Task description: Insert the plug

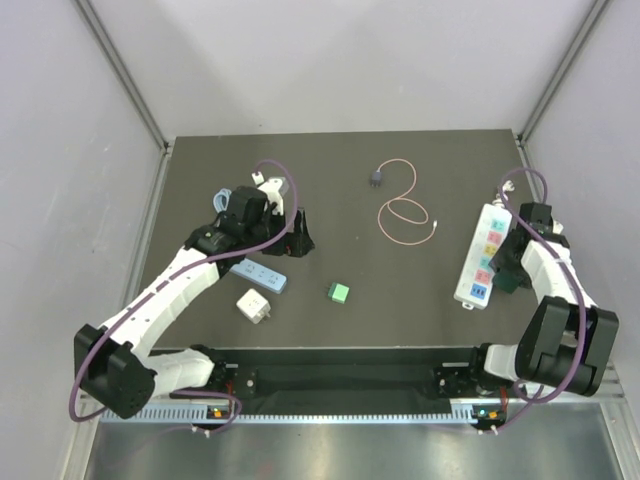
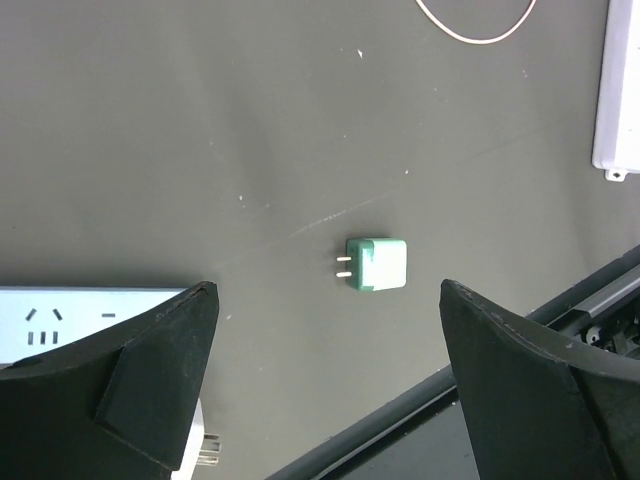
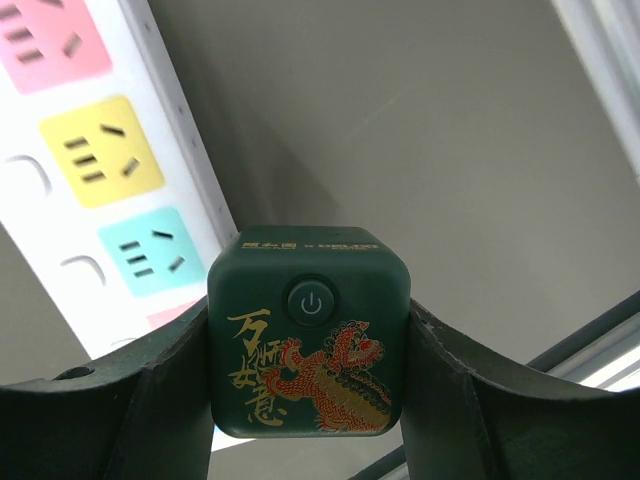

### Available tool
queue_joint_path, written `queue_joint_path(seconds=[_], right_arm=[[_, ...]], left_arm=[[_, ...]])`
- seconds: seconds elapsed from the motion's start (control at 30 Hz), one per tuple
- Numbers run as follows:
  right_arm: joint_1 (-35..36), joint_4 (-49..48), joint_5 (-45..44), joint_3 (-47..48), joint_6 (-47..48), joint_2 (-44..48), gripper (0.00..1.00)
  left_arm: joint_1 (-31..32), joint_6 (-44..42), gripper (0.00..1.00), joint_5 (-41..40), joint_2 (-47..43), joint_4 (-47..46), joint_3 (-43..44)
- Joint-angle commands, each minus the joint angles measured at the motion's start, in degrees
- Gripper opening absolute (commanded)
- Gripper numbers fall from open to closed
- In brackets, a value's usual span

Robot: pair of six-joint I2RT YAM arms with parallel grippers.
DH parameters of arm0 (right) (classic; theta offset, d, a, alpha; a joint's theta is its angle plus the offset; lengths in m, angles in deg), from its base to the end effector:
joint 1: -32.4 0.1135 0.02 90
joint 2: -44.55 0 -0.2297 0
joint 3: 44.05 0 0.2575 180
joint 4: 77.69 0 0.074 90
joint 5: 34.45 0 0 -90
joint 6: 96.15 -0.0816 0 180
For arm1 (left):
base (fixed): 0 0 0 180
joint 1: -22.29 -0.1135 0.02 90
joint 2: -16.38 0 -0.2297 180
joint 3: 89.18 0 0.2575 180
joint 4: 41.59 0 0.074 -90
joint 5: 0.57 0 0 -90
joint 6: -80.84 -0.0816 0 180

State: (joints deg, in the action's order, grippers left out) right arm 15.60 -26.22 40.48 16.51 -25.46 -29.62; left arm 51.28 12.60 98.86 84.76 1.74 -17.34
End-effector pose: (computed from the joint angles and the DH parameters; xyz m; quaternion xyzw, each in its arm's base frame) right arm 0.2543 -0.0989 0.1353 0.3269 0.9116 -0.1233 0.2166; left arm 0.2655 -0.1624 0.2435 0.0917 0.8988 -0.2482 0.3496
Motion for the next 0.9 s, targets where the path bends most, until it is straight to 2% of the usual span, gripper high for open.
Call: queue_joint_path(seconds=[0.0,0.07,0.2,0.37,0.4,0.57,0.7,0.77,0.87], right_arm=[[-0.08,-1.43,2.75,-1.38,-1.26,1.04,0.0],[1.14,-1.96,4.69,-2.61,-1.78,1.66,0.0],[5.27,-4.77,14.16,-4.72,-4.06,3.68,0.0],[18.34,-3.9,13.75,-2.28,-6.97,4.48,0.0],[18.9,-2.85,13.66,-1.31,-6.71,3.52,0.0],[19.08,7.34,7.87,8.44,2.16,0.0,0.0],[18.91,8.93,4.8,17.22,9.36,-4.82,0.0],[18.47,8.76,3.56,21.54,16.47,-7.99,0.0],[15.5,6.92,7.23,24.71,26.67,-9.93,0.0]], left_arm=[[0.36,-1.72,0.96,-0.38,-2.2,-4.36,-0.45],[0.36,-1.81,0.96,-0.64,-2.63,-4.62,-0.45],[0.36,-1.81,0.95,-0.03,-2.81,-4.8,-0.36],[0.28,-1.98,0.95,-0.73,-3.43,-4.8,-0.62],[0.36,-2.07,0.94,-0.73,-3.52,-4.8,-0.71],[0.19,-1.9,0.93,0.41,-3.52,-6.2,-1.68],[0.27,-1.02,0.91,5.76,-2.2,-7.43,-2.82],[0.27,-1.02,0.89,6.21,-1.58,-7.08,-2.91],[0.28,-0.84,0.89,6.65,-1.58,-7.78,-3.17]])
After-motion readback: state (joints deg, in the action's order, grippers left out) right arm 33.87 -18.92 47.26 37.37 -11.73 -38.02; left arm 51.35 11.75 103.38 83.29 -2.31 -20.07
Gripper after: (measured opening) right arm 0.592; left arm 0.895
